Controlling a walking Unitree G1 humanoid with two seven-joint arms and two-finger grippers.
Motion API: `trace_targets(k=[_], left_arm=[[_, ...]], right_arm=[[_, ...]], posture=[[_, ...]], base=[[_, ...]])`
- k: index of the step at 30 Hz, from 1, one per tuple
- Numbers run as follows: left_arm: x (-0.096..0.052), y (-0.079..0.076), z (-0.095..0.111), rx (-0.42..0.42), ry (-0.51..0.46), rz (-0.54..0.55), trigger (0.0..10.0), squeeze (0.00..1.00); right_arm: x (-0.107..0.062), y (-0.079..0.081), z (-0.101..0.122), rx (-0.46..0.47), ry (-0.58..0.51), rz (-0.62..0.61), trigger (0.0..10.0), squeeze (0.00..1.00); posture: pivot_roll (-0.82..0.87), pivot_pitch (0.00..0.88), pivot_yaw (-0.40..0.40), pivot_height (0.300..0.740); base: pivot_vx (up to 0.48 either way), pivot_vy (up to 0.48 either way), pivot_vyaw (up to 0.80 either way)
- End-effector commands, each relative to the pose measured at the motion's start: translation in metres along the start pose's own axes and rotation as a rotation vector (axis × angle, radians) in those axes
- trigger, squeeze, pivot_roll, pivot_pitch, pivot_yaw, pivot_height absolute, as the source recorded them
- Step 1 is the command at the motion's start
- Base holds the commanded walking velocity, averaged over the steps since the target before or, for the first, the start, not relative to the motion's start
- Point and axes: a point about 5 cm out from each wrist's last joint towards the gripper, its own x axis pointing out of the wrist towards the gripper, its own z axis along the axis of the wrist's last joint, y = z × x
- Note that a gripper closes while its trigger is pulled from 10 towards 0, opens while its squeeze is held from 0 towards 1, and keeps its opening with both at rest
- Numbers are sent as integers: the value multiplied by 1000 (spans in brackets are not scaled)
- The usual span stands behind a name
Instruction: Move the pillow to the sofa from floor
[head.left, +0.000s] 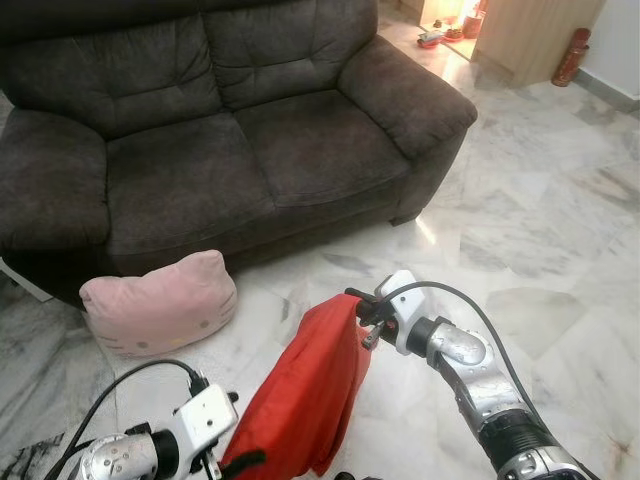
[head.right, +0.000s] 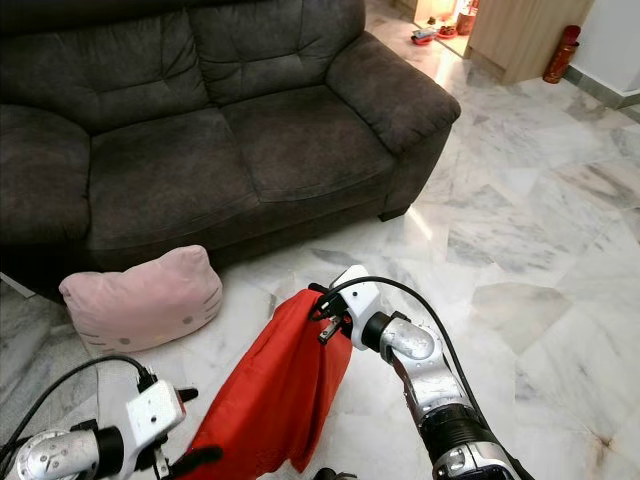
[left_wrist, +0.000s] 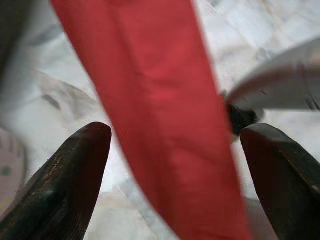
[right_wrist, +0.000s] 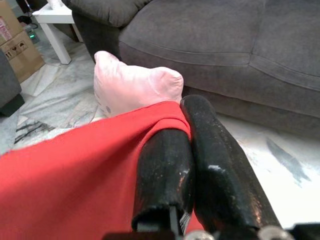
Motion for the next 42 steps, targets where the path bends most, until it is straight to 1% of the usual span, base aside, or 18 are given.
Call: trace_targets(k=[1,2,6,8,9,10,11,14,17,26,31,32,33,34,36,38,39,42], left_arm=[[0,-7,-9,2,58,-44,10000,1000],[1,-12,-14,4,83,-65,10000,1000],[3,-14,-21,17,107,-66,10000,1000],[4,-6,-32,34,153,5,10000,1000],[4,-3,-36,39,169,34,10000,639],[4,1,-40,54,186,65,10000,247],[4,4,-43,72,195,100,10000,0],[6,9,-45,81,200,151,10000,0],[11,13,-42,33,135,200,10000,0],[22,12,-40,30,96,201,10000,0],[25,16,-25,-11,-2,213,10000,0],[25,17,-16,-19,-56,207,10000,0],[25,17,-16,-19,-56,207,10000,0],[24,20,-6,-18,-99,211,10000,0],[22,25,5,-8,-140,231,10000,0],[21,26,8,-7,-150,237,10000,0],[18,30,18,-25,-195,250,10000,0],[15,33,26,-32,-235,253,10000,0]], right_arm=[[7,-5,32,-72,-117,-6,10000,0],[7,-5,33,-74,-123,-1,10000,0],[7,-5,35,-73,-131,0,10000,0],[7,-6,39,-66,-149,2,10000,0],[7,-7,40,-64,-154,2,10000,0],[7,-7,41,-65,-157,3,10000,0],[7,-7,42,-65,-163,8,10000,0],[7,-6,43,-63,-168,15,10000,0],[6,-6,45,-63,-178,28,10000,0],[6,-6,45,-63,-172,34,10000,0],[8,-5,41,-58,-153,33,10000,0],[9,-5,40,-55,-148,33,10000,0],[9,-5,40,-55,-148,33,10000,0],[9,-4,39,-52,-143,33,10000,0],[9,-4,37,-50,-136,31,10000,0],[9,-4,37,-50,-134,30,10000,0],[9,-4,36,-46,-131,30,10000,0],[10,-3,35,-44,-130,32,10000,0]], posture=[[19,111,-12,740],[18,110,-13,740],[16,110,-12,740],[18,110,-12,740],[17,110,-13,740],[17,111,-12,740],[17,111,-12,740],[16,110,-12,740],[15,109,-12,740],[9,107,-18,740],[11,106,-22,740],[9,106,-22,740],[9,106,-22,740],[10,105,-22,740],[12,106,-22,740],[12,106,-22,740],[13,105,-21,740],[12,105,-21,740]], base=[[0,0,0],[0,0,0],[0,0,0],[0,0,0],[0,0,0],[0,0,0],[0,0,0],[0,0,0],[0,0,0],[0,0,0],[0,0,0],[0,0,0],[0,0,0],[0,0,0],[0,0,0],[0,0,0],[0,0,0],[0,0,0]])
